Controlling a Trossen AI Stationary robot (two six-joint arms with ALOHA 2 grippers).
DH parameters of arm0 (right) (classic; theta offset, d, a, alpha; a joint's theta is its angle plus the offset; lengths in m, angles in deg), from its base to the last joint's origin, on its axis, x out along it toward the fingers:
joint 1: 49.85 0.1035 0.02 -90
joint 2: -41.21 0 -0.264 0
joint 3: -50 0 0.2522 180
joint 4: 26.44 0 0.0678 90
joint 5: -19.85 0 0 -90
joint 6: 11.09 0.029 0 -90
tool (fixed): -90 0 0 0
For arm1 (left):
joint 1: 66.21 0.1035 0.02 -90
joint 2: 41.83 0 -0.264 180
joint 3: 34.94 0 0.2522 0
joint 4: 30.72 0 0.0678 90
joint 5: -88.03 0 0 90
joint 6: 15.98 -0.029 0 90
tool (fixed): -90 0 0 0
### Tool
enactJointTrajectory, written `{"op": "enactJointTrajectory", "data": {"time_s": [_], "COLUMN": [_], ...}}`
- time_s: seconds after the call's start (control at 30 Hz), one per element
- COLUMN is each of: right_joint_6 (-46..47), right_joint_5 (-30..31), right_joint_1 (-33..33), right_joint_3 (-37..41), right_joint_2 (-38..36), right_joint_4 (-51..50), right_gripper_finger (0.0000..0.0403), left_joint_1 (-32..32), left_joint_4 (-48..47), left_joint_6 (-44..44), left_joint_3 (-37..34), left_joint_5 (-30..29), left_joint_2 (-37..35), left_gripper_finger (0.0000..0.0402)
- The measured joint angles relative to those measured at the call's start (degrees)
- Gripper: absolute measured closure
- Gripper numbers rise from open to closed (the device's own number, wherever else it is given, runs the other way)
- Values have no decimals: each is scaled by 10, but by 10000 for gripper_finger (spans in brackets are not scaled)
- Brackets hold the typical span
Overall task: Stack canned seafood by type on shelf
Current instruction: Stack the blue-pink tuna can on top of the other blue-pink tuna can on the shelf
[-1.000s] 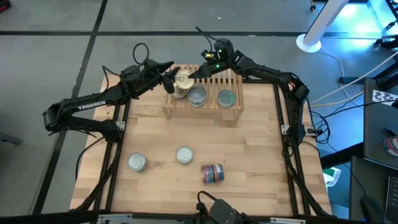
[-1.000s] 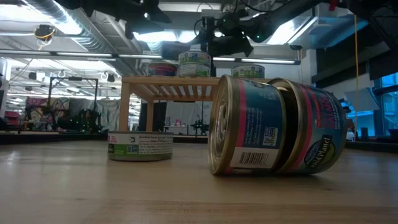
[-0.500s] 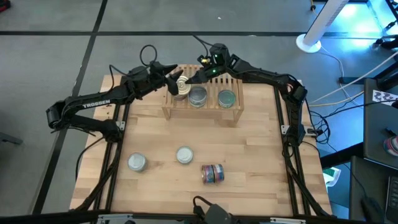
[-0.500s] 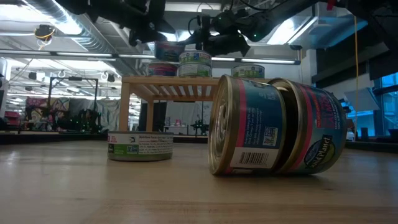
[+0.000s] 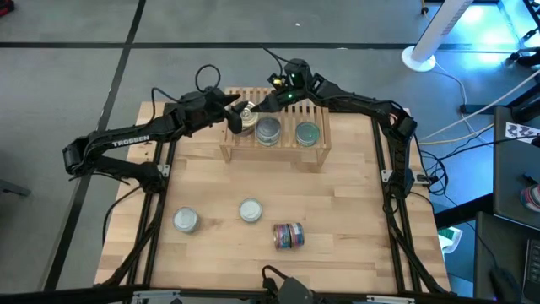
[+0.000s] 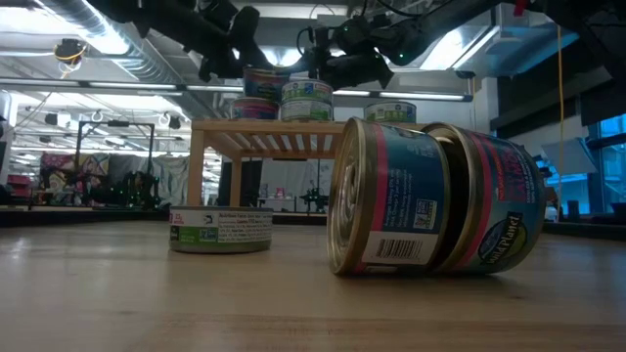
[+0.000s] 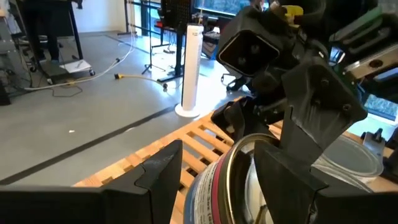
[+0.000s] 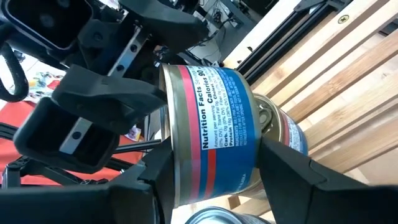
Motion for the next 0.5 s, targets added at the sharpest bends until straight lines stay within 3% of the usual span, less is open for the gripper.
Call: {"op": "enactJointTrajectory", "data": {"time_s": [0.5], "right_joint_6": [0], "right_joint_5": [7], "right_joint_1": [0], "right_joint_3": [0], "right_joint_2": [0], "right_joint_4": [-1], "right_gripper_finger": [205], "left_joint_1": [0], "left_joint_4": [-26], "left_joint_6": [1], "left_joint_3": [0], "left_joint_5": [1], "left_joint_2": [0], "left_gripper_finger": [222]}}
